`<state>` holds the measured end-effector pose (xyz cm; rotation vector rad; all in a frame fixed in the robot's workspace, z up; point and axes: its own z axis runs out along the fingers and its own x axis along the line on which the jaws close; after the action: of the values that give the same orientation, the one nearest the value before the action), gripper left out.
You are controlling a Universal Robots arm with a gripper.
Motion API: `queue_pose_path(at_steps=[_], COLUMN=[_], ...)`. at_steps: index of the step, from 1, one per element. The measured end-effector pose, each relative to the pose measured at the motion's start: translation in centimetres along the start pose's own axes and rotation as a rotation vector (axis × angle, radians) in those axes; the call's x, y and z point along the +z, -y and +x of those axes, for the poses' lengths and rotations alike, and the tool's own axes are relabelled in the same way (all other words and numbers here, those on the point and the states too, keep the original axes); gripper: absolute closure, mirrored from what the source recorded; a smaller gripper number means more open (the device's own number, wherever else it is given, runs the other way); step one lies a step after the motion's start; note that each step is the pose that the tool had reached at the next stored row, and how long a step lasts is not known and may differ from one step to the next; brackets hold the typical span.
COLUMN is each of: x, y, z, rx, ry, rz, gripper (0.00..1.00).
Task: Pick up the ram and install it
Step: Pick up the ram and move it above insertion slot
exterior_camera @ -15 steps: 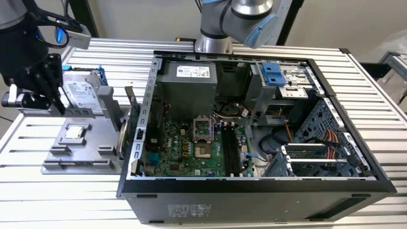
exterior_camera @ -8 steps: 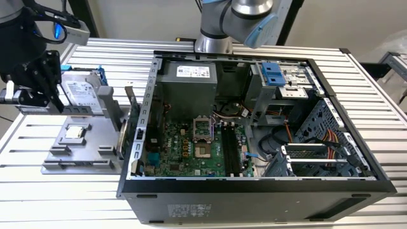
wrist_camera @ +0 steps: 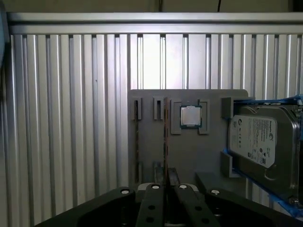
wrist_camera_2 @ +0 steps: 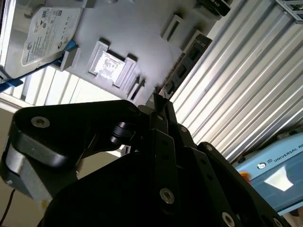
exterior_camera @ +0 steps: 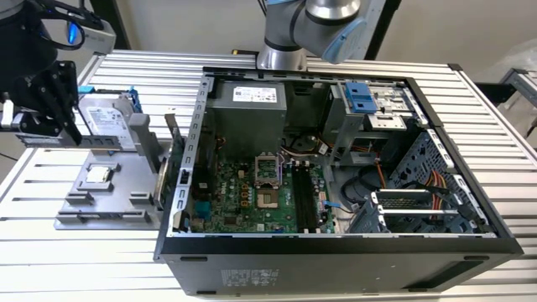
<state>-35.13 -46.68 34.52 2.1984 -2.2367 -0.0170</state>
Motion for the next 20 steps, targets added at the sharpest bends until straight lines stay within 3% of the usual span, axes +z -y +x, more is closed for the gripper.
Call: queue_pose_path(at_steps=[20], x=[-1.51], y=[-0.02], z=[0.0], rx=[0.0], ry=[0.0001], rz=[0.0001], gripper=[1.0])
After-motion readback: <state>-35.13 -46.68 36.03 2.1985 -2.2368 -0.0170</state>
